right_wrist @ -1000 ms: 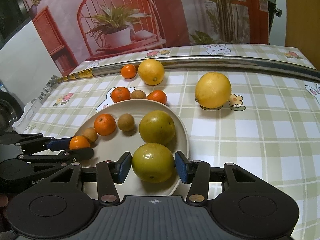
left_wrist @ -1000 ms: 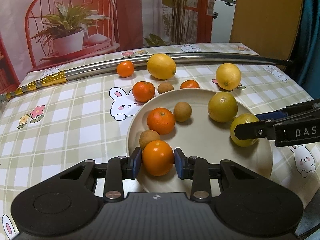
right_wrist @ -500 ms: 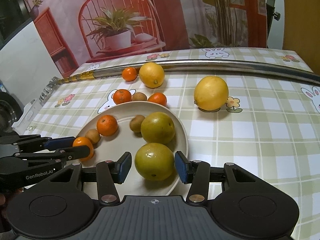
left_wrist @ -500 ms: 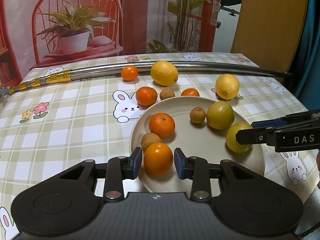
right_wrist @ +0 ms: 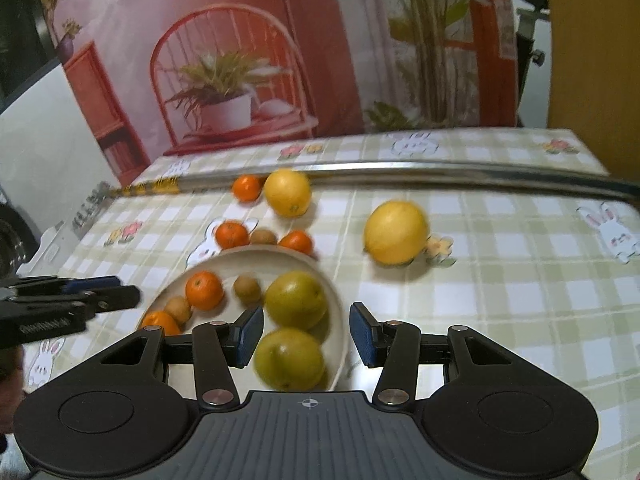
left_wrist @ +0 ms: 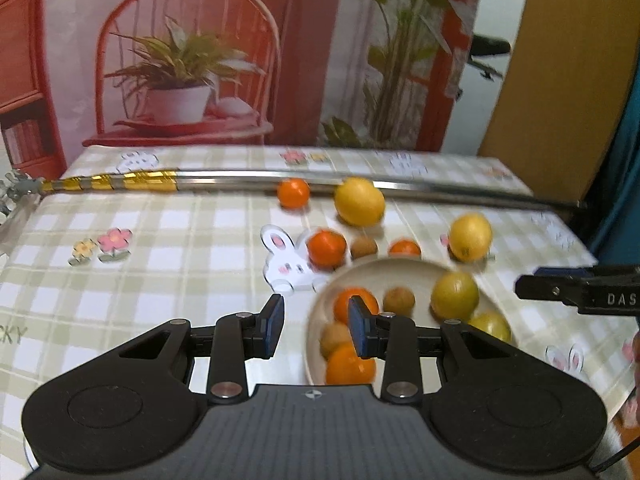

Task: Organize fruits
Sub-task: 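Open both tools to release the mandarin and citrus onto the plate, then grasp a mandarin with the left tool while the right tool moves toward a yellow lemon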

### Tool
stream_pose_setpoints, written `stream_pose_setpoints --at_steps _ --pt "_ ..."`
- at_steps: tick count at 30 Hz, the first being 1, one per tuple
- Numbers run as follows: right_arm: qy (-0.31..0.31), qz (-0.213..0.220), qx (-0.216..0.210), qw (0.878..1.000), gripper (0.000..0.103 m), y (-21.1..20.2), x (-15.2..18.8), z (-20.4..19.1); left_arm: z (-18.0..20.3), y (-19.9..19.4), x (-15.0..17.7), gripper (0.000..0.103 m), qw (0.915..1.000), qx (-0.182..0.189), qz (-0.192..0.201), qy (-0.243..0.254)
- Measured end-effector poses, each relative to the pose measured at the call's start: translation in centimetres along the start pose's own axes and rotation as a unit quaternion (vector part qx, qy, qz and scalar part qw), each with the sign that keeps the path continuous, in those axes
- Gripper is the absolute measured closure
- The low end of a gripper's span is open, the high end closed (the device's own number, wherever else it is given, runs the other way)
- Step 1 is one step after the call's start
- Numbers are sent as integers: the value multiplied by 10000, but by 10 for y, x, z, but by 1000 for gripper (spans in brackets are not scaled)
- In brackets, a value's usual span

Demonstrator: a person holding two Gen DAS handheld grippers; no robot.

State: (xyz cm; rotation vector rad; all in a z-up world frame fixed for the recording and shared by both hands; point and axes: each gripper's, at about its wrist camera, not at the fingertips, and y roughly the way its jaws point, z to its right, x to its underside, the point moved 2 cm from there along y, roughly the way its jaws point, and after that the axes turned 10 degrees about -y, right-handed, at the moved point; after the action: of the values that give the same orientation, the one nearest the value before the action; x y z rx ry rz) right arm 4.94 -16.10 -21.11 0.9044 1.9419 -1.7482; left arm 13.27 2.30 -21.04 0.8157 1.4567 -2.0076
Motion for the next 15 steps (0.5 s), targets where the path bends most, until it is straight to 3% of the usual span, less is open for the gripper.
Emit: stream_pose_setpoints --at_steps 8,15 --pt "136 361 301 9988 58 -18 -19 24 -20 -13 -36 66 9991 -50 215 -351" --pt "289 417 468 9976 58 -12 -24 37 -31 -13 -51 66 9989 -256 296 -255"
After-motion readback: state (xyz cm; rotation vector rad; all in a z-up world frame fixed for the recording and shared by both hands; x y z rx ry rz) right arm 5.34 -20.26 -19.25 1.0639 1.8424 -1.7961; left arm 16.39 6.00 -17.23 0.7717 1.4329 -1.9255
